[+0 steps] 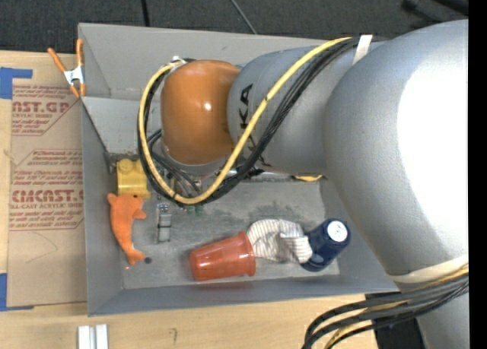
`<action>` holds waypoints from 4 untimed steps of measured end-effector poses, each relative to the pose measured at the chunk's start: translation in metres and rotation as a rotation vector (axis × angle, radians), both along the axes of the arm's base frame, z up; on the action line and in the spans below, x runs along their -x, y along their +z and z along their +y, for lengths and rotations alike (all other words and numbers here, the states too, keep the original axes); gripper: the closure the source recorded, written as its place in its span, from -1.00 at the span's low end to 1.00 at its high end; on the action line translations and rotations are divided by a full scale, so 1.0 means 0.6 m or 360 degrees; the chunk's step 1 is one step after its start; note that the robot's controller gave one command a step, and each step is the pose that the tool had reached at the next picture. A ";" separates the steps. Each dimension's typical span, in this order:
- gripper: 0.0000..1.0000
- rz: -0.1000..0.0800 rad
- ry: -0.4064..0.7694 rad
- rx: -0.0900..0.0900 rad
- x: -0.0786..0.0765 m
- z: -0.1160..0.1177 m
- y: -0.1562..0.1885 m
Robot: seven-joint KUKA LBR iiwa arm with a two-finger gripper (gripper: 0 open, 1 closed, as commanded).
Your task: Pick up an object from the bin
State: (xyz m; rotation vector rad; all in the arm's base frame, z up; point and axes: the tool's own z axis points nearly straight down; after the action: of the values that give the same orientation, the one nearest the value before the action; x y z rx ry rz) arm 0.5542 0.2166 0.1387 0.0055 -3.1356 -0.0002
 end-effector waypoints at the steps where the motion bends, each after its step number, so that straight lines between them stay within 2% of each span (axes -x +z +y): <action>1: -1.00 0.0000 -0.0002 0.0000 0.001 -0.001 0.002; 2: -1.00 -0.0010 0.0069 -0.0002 0.014 -0.013 0.017; 3: -1.00 -0.0013 0.0455 -0.0003 0.061 -0.053 0.012; 4: -1.00 -0.0012 0.0611 -0.0004 0.051 -0.100 -0.023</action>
Offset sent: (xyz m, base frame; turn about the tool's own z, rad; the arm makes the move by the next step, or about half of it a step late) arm -0.0335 -0.0285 0.0279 -0.1440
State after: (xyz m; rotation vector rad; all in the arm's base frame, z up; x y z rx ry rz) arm 0.5237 0.1564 0.1251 0.6054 -3.0840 -0.0020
